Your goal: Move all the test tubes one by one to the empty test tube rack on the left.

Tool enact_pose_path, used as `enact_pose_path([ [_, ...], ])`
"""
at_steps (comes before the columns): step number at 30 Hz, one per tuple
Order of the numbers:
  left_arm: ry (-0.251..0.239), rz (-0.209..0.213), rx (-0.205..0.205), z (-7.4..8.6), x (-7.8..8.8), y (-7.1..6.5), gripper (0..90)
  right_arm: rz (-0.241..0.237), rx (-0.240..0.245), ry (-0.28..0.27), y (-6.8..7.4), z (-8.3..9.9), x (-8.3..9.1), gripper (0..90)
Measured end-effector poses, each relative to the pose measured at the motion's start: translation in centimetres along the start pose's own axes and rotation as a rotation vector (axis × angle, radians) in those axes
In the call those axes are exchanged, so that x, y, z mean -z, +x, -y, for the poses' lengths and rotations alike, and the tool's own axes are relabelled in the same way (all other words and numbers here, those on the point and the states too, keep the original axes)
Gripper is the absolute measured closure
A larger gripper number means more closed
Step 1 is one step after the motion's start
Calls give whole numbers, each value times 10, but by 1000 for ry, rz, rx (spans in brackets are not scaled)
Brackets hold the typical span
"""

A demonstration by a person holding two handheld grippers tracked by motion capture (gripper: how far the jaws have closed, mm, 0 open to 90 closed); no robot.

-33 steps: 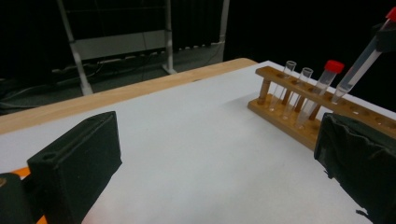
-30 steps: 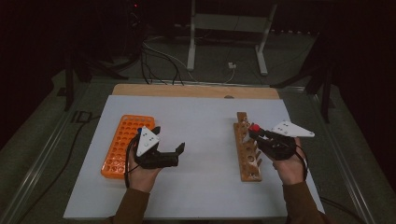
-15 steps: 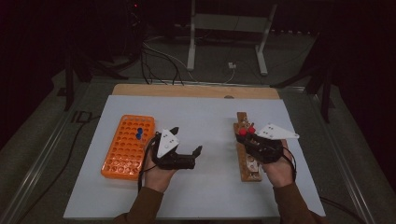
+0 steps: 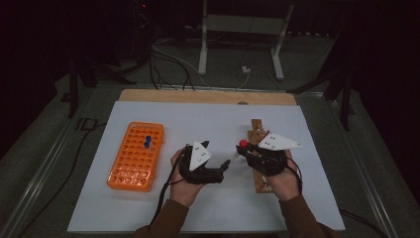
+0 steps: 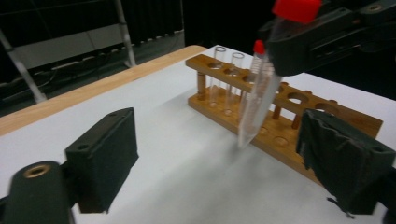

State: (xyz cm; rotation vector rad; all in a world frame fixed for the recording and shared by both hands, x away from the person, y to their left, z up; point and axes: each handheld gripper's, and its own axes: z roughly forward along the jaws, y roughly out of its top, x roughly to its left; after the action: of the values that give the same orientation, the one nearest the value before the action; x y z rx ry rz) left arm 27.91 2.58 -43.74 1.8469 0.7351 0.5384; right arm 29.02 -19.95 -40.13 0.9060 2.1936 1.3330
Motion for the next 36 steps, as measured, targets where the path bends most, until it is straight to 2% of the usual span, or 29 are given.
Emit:
enact_pose_path([
  [4,24,-3,-10,1,-7,-4,197,-15,3,0,5,-2,-4,749],
  [8,26,2,-4,1,-12,-7,249,-29,6,5,9,-3,-9,749],
  [17,22,12,-25,1,-15,-12,559,-60,-8,-1,13,-4,-14,749],
  [23,16,30,-28,1,-14,-13,685,-67,-7,1,15,-4,-16,749],
  [33,15,44,-33,2,-14,-12,748,-74,-9,5,15,-3,-16,744],
  [36,20,33,-23,2,-13,-10,750,-86,-26,-11,13,-3,-13,656],
])
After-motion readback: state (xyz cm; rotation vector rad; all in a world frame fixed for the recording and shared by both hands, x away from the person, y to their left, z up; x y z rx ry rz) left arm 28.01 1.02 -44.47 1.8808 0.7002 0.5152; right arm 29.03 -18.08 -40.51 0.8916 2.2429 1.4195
